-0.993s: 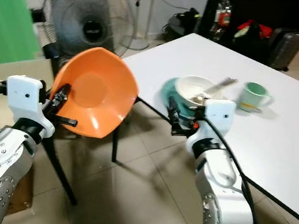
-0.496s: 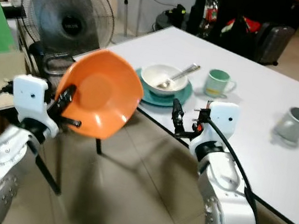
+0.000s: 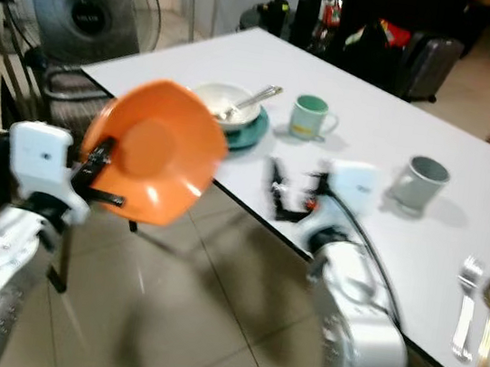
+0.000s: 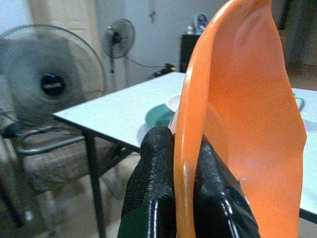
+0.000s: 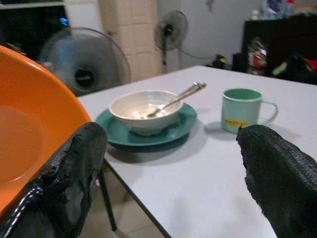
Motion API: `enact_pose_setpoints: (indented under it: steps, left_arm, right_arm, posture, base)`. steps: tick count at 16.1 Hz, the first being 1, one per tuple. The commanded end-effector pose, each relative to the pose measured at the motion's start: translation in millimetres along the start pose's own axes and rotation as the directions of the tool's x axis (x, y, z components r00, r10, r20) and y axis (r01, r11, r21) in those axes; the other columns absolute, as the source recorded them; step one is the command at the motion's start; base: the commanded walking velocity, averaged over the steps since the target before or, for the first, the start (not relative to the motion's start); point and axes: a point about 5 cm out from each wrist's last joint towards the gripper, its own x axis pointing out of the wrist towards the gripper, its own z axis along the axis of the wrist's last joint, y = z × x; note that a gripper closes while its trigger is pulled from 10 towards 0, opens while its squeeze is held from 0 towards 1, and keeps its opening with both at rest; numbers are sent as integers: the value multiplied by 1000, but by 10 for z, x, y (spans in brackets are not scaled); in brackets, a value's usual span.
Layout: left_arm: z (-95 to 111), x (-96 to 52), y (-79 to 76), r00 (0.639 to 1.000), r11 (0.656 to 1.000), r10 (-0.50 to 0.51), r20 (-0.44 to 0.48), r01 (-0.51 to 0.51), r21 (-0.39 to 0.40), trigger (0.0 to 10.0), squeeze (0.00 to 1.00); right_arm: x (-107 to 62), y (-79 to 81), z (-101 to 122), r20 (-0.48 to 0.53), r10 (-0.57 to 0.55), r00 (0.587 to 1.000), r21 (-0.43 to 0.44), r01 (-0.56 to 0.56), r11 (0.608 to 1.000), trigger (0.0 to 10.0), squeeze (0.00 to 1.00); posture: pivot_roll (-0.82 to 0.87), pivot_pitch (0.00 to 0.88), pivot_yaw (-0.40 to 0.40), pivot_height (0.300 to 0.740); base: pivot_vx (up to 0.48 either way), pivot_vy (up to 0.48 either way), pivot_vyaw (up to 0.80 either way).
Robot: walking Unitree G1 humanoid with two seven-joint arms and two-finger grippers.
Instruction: Setting the table
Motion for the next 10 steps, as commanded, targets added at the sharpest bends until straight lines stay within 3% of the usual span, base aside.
enact_pose_setpoints:
  steps: [1, 5, 10]
  left_arm:
    - [60, 17, -23, 1000, 1000, -6, 30, 7, -14, 10000, 0]
    - [43, 49, -61, 999, 999, -27, 23, 27, -19, 10000, 0]
    - [73, 71, -19, 999, 1000, -15, 39, 15, -14, 10000, 0]
  right_arm:
    - [-4, -57, 5, -10, -18, 1000, -5, 18, 1000, 10000, 0]
    - [-51, -113, -6, -18, -40, 999, -13, 40, 999, 10000, 0]
    - [-21, -75, -8, -20, -26, 999, -18, 25, 1000, 10000, 0]
  posture:
    - [-120, 0, -4, 740]
    - [-135, 0, 18, 740]
    - [-122, 0, 12, 740]
  base:
    - [0, 0, 0]
    - [0, 0, -800]
    - [0, 0, -800]
